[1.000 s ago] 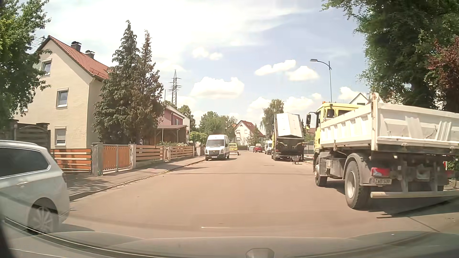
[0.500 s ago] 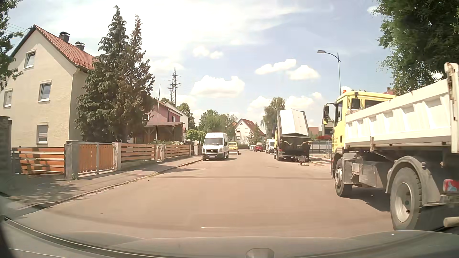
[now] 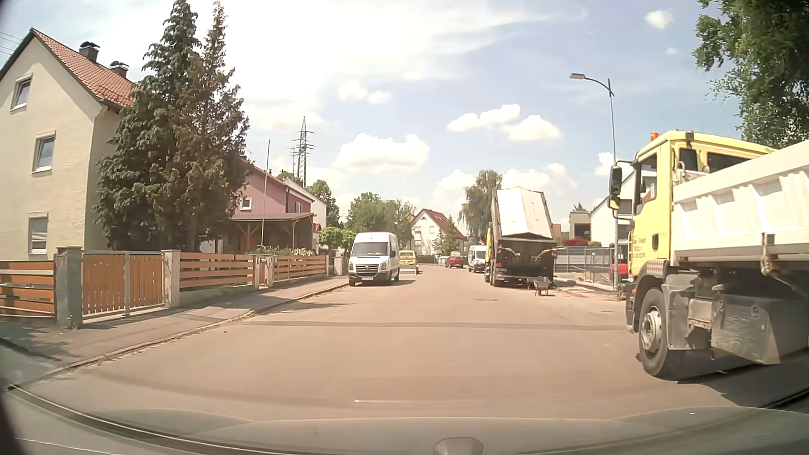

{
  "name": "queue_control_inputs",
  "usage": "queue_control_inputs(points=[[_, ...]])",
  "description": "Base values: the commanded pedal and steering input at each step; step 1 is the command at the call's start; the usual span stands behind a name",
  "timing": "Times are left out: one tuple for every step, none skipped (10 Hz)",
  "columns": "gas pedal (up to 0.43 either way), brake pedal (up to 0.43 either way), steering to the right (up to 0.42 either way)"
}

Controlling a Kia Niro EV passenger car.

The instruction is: Follow the waypoints while adhering to traffic rules and regulations

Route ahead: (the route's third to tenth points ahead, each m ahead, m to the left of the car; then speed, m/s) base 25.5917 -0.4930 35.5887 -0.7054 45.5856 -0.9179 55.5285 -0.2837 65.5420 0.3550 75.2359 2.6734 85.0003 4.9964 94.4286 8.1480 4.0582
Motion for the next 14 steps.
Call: queue_control_inputs(points=[[0.000,0.000,0.012],[0.000,0.000,0.013],[0.000,0.000,0.014],[0.000,0.000,0.016],[0.000,0.000,0.019],[0.000,0.000,0.020],[0.000,0.000,0.020],[0.000,0.000,0.019],[0.000,0.000,0.018],[0.008,0.000,0.018],[0.020,0.000,0.019],[0.020,0.000,0.019],[0.020,0.000,0.019],[0.028,0.000,0.019]])
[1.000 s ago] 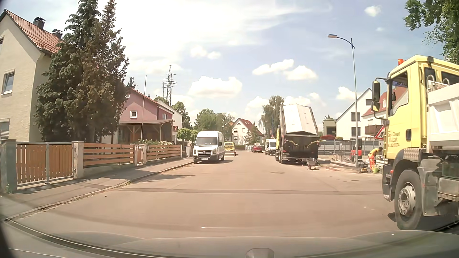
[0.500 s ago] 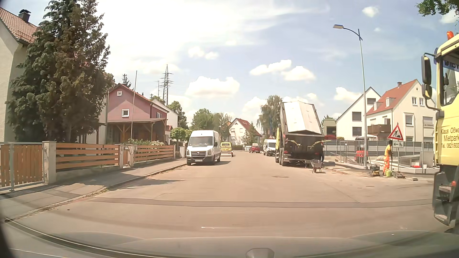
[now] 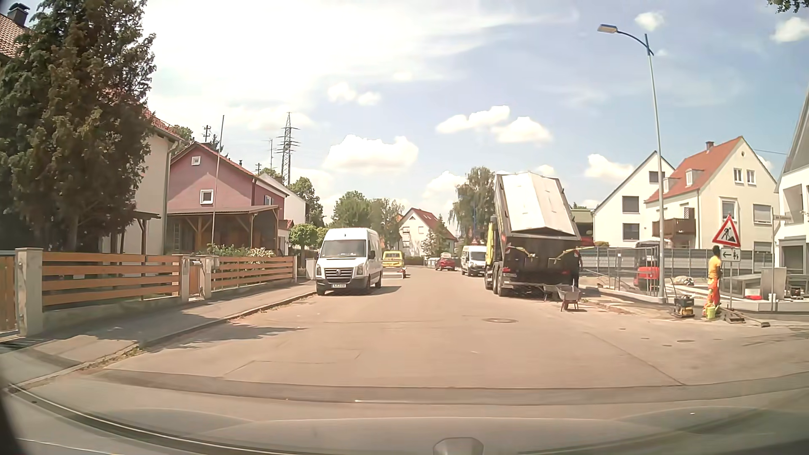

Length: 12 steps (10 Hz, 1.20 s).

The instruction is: Follow the waypoints while adhering to traffic rules and regulations

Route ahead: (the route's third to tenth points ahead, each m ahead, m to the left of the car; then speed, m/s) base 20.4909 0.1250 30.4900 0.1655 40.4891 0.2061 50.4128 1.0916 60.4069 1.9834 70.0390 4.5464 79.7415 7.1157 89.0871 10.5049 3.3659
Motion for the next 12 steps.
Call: queue_control_inputs(points=[[0.039,0.000,0.019],[0.039,0.000,0.019],[0.039,0.000,0.019],[0.039,0.000,0.019],[0.039,0.000,0.019],[0.047,0.000,0.019],[0.150,0.000,0.019],[0.177,0.000,0.019],[0.209,0.000,0.014],[0.228,0.000,0.010],[0.268,0.000,0.007],[0.268,0.000,0.006]])
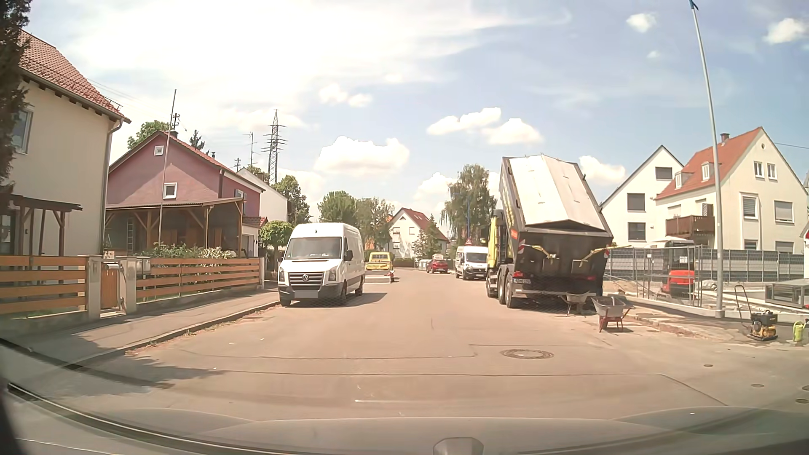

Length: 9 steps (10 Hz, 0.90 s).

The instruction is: Follow the waypoints while adhering to traffic rules and regulations

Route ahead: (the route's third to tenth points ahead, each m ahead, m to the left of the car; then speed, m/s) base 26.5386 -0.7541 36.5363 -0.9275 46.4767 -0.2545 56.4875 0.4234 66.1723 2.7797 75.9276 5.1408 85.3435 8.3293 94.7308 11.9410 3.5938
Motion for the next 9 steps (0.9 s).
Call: queue_control_inputs(points=[[0.280,0.000,0.004],[0.280,0.000,0.001],[0.280,0.000,-0.004],[0.280,0.000,-0.008],[0.280,0.000,-0.009],[0.280,0.000,-0.009],[0.280,0.000,-0.014],[0.280,0.000,-0.016],[0.280,0.000,-0.016]])
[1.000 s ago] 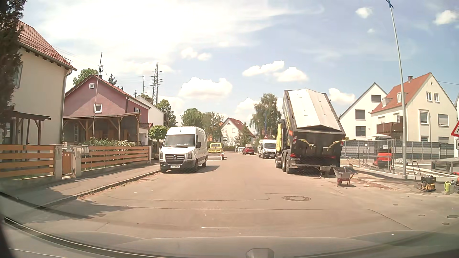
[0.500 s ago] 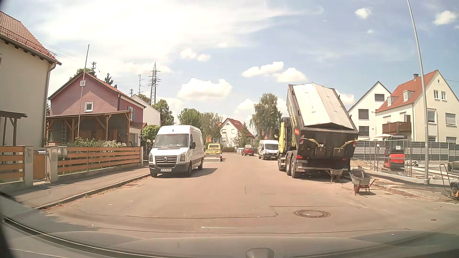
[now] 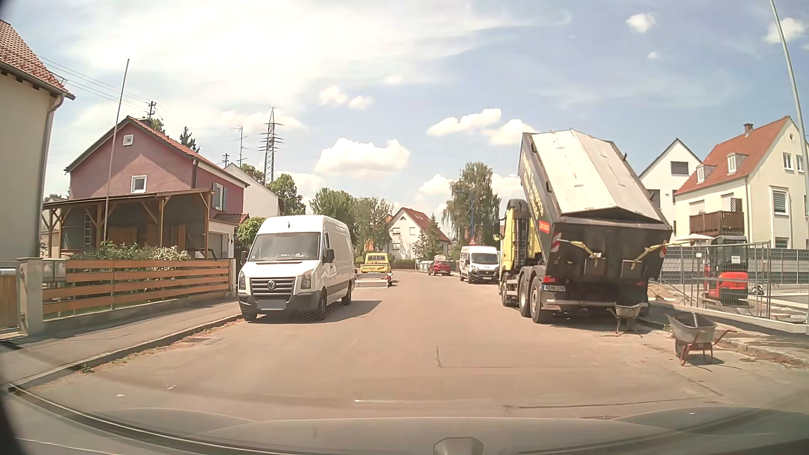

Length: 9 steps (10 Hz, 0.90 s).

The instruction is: Follow the waypoints while adhering to traffic rules and regulations

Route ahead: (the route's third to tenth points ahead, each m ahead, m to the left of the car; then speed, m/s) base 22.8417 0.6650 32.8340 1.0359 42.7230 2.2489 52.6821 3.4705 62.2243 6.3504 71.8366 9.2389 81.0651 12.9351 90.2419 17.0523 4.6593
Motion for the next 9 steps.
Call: queue_control_inputs(points=[[0.280,0.000,-0.012],[0.280,0.000,-0.006],[0.280,0.000,-0.004],[0.260,0.000,-0.003],[0.260,0.000,-0.003],[0.248,0.000,-0.003],[0.248,0.000,-0.003],[0.228,0.000,0.000],[0.220,0.000,0.004]])
